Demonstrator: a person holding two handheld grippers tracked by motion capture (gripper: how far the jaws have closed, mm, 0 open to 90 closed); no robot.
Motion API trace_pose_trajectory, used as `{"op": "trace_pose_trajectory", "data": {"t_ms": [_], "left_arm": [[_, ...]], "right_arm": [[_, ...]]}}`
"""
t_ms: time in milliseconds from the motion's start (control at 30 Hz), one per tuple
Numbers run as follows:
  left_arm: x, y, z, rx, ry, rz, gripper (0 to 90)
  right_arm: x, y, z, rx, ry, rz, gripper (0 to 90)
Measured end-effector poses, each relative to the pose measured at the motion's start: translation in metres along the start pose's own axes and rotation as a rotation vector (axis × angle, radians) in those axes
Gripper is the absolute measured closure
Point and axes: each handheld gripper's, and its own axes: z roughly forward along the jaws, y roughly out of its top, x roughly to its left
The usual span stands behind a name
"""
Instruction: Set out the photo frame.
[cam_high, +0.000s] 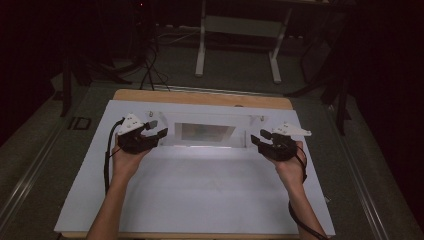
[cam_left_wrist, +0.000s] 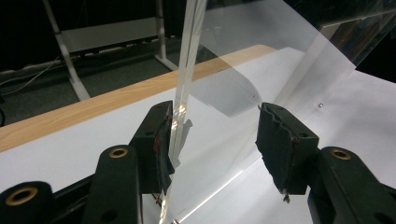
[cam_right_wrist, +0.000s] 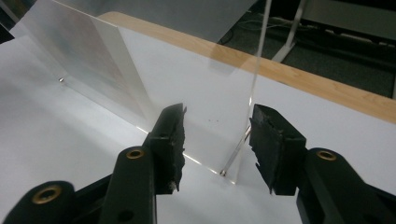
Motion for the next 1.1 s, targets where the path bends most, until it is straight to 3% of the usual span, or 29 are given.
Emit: {"op": "trace_pose_trajectory", "data": {"t_ms": [333,667,1100], "left_arm": [[0.002,0.002,0.003,-0.002,0.009,-0.008,47.0],[0.005,0.004,0.008,-0.01,0.022,-0.021,46.8],[0.007,0.004,0.013,-0.021,0.033,-0.034,44.9]], "right_arm": [[-0.009,0.001,0.016,-0.028,0.032,0.008,53.1],[-0.01,0.001,0.031,-0.057,0.033,-0.011,50.6],[-0.018,-0.005,0.048,-0.023,0.071,-0.028,45.3]]}}
